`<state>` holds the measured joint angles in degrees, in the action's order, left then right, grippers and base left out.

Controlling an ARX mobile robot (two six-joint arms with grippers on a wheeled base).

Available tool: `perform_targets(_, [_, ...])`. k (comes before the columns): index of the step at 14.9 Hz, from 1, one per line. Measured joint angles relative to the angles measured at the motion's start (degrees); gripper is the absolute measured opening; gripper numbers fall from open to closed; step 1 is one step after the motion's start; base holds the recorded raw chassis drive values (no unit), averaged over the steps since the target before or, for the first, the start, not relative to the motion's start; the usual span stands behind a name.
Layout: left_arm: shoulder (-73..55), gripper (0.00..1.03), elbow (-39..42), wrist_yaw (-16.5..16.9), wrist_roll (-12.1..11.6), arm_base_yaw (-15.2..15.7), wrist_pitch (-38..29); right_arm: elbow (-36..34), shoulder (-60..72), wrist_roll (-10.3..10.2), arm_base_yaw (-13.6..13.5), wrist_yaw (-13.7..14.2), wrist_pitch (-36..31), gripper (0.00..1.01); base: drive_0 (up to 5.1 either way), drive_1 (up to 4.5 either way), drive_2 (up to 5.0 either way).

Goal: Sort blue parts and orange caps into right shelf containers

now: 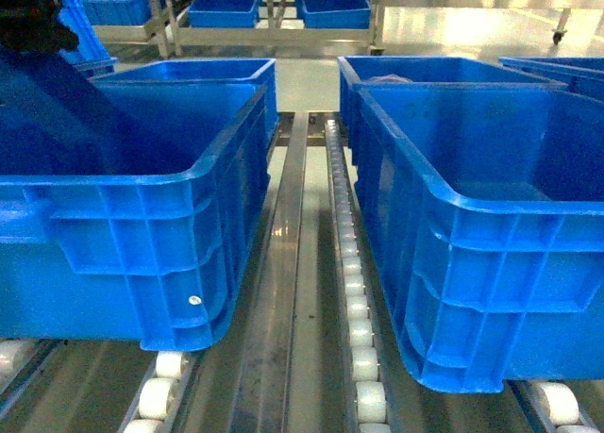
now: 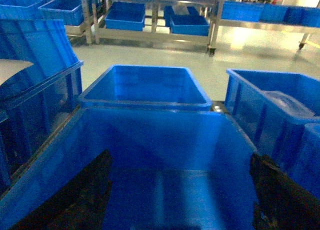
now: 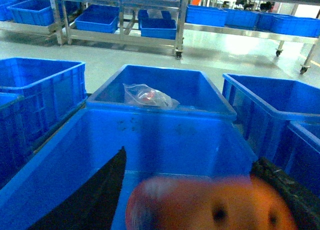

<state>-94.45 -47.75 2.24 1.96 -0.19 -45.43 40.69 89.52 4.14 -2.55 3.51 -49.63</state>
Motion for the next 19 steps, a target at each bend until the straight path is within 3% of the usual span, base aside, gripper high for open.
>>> perform_targets(2, [2.3,1.00,2.6,2.2,2.3,0.5,-1.4,-0.3,0.0,0.0,0.0,-0.2,-0.2,0.98,0.0,0.00,0.0])
perform_targets(3, [2.6,0.97,3.5,2.8,2.4,0.7,-1.4,-0.3,0.2,0.2,0.0,-0.3,-0.9,0.98,0.0,0.00,0.0])
perform_targets(5, [4.7,0.98,4.6,0.0,2.4,0.9,-2.0,-0.8,-0.3,0.9,-0.1,0.4,3.4,0.98,0.0,0.00,0.0])
perform_targets(7, [6.3,0.98,5.0,-0.3,2.4,0.9,-2.4,-1.4,-1.2,0.5,-0.1,0.2,2.1,0.96,0.0,0.00,0.0])
perform_targets(8, [6.1,0.96,5.0,-0.7,1.9,0.7,-1.1,-4.1,-2.8,-1.3,-0.1,-0.6,-1.0,0.84,0.0,0.00,0.0])
perform_targets(9, [7.8,0.84,7.7,-2.1,0.4,0.4,-1.5,-9.7,-6.8,-2.5,0.6,-2.3,-2.6,0.69,0.0,0.00,0.0])
perform_targets(11, [14.6,0.57,17.5,-2.2,-0.9,0.4,-4.6,-16.8,-11.8,-3.3,2.9,-3.1,-4.1,0.43,0.0,0.00,0.0])
perform_targets(14, [22.5,0.15,28.4,-2.3,-0.9,0.4,-6.4,-25.6,-20.2,-3.2,2.8,-3.5,-4.3,0.01,0.0,0.00,0.0])
perform_targets(15, [25.0,0.03,30.8,-2.3,-0.9,0.4,-6.5,-27.7,-22.8,-3.5,2.8,-3.5,-3.6,0.02,0.0,0.00,0.0])
perform_targets(19, [35.9,0.02,38.9,-2.3,-1.0,0.4,-3.6,-34.2,-34.2,-3.5,2.8,-3.5,1.6,0.02,0.0,0.00,0.0])
